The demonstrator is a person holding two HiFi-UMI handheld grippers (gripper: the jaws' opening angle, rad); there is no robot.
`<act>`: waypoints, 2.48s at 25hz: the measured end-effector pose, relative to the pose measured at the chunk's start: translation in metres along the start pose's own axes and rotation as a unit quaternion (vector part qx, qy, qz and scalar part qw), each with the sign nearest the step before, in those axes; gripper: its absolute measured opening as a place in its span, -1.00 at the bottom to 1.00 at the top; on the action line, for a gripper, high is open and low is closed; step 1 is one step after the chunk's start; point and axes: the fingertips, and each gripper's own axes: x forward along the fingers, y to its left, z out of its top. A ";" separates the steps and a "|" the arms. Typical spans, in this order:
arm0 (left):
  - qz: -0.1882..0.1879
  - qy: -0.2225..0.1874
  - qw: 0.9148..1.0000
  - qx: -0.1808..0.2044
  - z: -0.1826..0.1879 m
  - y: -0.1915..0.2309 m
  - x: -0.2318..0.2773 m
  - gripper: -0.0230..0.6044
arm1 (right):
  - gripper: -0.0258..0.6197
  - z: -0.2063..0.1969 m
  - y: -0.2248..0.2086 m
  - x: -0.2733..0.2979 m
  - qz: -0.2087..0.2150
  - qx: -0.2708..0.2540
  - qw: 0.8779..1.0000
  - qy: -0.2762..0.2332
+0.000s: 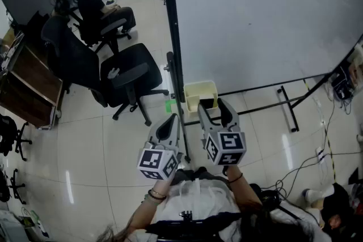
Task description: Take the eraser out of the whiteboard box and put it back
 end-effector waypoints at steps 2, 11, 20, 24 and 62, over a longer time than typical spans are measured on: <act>-0.001 0.000 1.000 0.000 0.001 -0.001 0.000 -0.98 | 0.07 -0.017 -0.006 0.016 -0.015 -0.013 0.999 0.030; 0.005 -0.003 1.000 -0.006 0.000 0.004 -0.003 -0.98 | -0.04 -0.064 -0.020 0.065 -0.065 -0.043 0.985 0.154; 0.006 0.000 1.000 -0.011 -0.001 0.008 -0.001 -0.98 | -0.05 0.002 -0.011 0.036 -0.027 -0.082 0.994 0.062; 0.003 0.006 1.000 -0.010 -0.004 0.007 0.001 -0.98 | -0.05 0.061 -0.002 0.003 -0.017 -0.102 0.995 0.000; 0.027 0.000 1.000 -0.001 0.000 0.019 -0.011 -0.98 | -0.05 0.040 -0.003 0.082 -0.011 -0.119 0.993 -0.008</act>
